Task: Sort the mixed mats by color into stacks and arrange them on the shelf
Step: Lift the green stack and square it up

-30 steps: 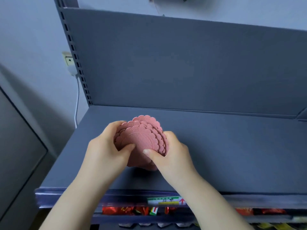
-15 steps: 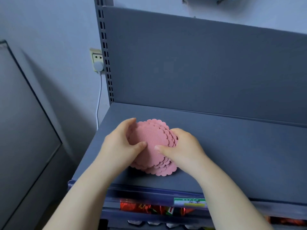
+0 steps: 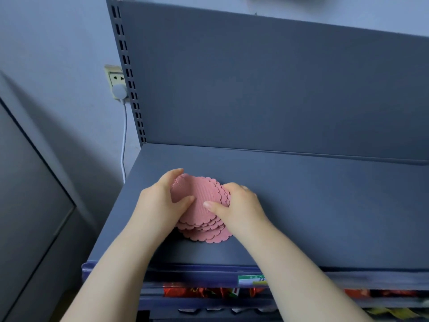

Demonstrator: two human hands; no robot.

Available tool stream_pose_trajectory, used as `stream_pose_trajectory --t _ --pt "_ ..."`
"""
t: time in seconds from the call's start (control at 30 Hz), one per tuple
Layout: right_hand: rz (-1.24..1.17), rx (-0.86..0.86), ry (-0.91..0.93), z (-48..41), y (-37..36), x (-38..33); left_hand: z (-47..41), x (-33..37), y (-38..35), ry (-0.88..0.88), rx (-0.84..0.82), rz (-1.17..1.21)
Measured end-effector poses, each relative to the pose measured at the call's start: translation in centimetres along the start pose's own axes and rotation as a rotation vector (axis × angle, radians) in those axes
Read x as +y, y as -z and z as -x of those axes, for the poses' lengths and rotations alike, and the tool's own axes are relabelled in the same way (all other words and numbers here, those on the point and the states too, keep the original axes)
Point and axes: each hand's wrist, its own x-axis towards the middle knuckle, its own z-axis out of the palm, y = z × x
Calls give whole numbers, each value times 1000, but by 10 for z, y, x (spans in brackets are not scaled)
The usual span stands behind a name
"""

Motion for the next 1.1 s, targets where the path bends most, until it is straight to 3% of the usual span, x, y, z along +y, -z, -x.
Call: stream_pose_trajectory --t 0.1,0.17,0.3,0.4,0.67,0.9,1.1 --pt "350 163 135 12 -1 -2 1 -2 -3 -30 29 -49" --pt "407 211 202 22 1 3 4 -4 -4 -57 61 -88" --pt "324 180 203 35 24 33 13 6 -10 -163 140 -261" --pt "260 187 206 46 55 63 26 38 -29 -359 172 -371" --pt "249 267 205 119 151 186 107 192 -125 -713 36 -467" --pt "284 373 24 199 241 330 184 309 -229 -810 -79 -449" --pt "233 383 -43 239 280 398 222 369 -278 -882 -144 -415"
